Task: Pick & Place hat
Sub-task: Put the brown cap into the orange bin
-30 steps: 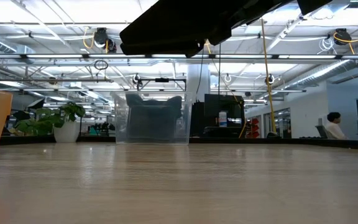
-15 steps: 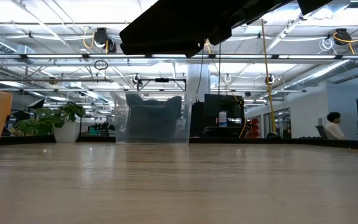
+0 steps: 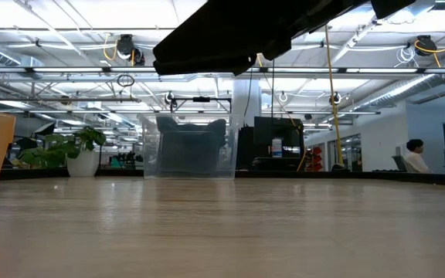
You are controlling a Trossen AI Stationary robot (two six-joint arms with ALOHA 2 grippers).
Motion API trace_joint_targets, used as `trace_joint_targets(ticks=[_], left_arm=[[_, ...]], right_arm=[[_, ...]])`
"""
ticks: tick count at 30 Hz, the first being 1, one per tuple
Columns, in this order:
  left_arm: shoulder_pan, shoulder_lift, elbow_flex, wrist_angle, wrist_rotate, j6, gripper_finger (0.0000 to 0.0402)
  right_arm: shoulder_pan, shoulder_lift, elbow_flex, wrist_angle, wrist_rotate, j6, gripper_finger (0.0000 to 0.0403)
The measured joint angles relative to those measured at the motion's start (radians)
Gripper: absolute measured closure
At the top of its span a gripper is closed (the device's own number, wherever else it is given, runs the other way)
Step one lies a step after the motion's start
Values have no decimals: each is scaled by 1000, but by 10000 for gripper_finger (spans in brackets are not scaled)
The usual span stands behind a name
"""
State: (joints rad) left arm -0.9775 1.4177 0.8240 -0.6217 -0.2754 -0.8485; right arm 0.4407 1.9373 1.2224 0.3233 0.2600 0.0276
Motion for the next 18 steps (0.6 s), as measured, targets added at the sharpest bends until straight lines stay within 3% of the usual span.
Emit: trace_joint_targets(ticks=[9,13,18], left_arm=[[-1,77,-100,75,58,-48,391],[0,69,-87,71,63,-4,381],[0,22,-48,29,70,28,396]], right_arm=[[0,0,0,1,0,7,310],[-1,0,0,2,0,6,310],[-2,0,0,5,0,6,310]])
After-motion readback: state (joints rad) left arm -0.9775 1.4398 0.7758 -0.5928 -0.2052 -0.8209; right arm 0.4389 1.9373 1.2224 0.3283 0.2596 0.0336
